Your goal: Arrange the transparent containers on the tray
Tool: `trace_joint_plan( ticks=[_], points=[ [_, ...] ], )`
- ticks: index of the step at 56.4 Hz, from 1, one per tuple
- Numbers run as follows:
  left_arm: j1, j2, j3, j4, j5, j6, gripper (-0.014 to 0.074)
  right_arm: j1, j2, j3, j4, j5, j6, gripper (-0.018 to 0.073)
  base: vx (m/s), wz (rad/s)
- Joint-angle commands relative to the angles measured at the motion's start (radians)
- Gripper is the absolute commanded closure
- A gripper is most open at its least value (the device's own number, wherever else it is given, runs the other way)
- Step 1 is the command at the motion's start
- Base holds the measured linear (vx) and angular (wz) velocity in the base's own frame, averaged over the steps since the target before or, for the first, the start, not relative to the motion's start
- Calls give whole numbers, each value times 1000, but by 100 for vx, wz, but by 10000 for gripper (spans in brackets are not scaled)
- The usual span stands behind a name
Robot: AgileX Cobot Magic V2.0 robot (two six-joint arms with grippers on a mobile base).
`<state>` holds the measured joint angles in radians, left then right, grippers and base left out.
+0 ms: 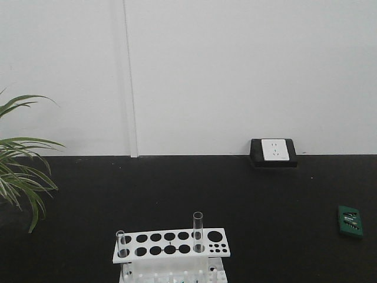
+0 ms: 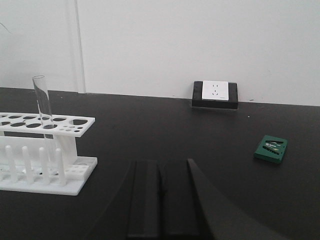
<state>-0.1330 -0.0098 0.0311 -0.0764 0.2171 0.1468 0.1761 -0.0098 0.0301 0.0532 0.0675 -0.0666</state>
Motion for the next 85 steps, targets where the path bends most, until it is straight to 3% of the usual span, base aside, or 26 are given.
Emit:
trace_joint_plan(
  ticks=[1, 21, 37, 43, 48, 51, 58, 67, 74, 85],
  points=[
    [1, -1, -3, -3, -91, 0, 603, -5, -12, 12, -7, -78, -7, 568, 0, 0],
    [1, -1, -3, -3, -95, 1, 603, -5, -12, 12, -7, -78, -7, 568, 0, 0],
    [1, -1, -3, 15, -173, 10, 603, -5, -12, 12, -7, -127, -7, 568, 0, 0],
    [1, -1, -18, 15, -300, 4, 603, -5, -12, 11, 2, -272, -3, 568, 0, 0],
    [1, -1, -47, -34, -444, -74, 603, -5, -12, -33, 22, -365, 2, 568, 0, 0],
    [1, -1, -99, -55, -470, -111, 603, -5, -11, -100, 51, -359, 3, 568, 0, 0],
    [1, 52, -315, -54, -389, -69, 603, -5, 63, -353, 81, -246, -39, 568, 0, 0],
    [1, 305, -646, -54, -300, -14, 603, -5, 327, -684, 76, -135, -126, 568, 0, 0],
    [1, 546, -814, -54, -245, 3, 603, -5, 538, -813, 76, -144, -127, 568, 0, 0],
    [1, 779, -872, -55, -281, 1, 603, -5, 765, -887, 83, -177, -127, 568, 0, 0]
  ],
)
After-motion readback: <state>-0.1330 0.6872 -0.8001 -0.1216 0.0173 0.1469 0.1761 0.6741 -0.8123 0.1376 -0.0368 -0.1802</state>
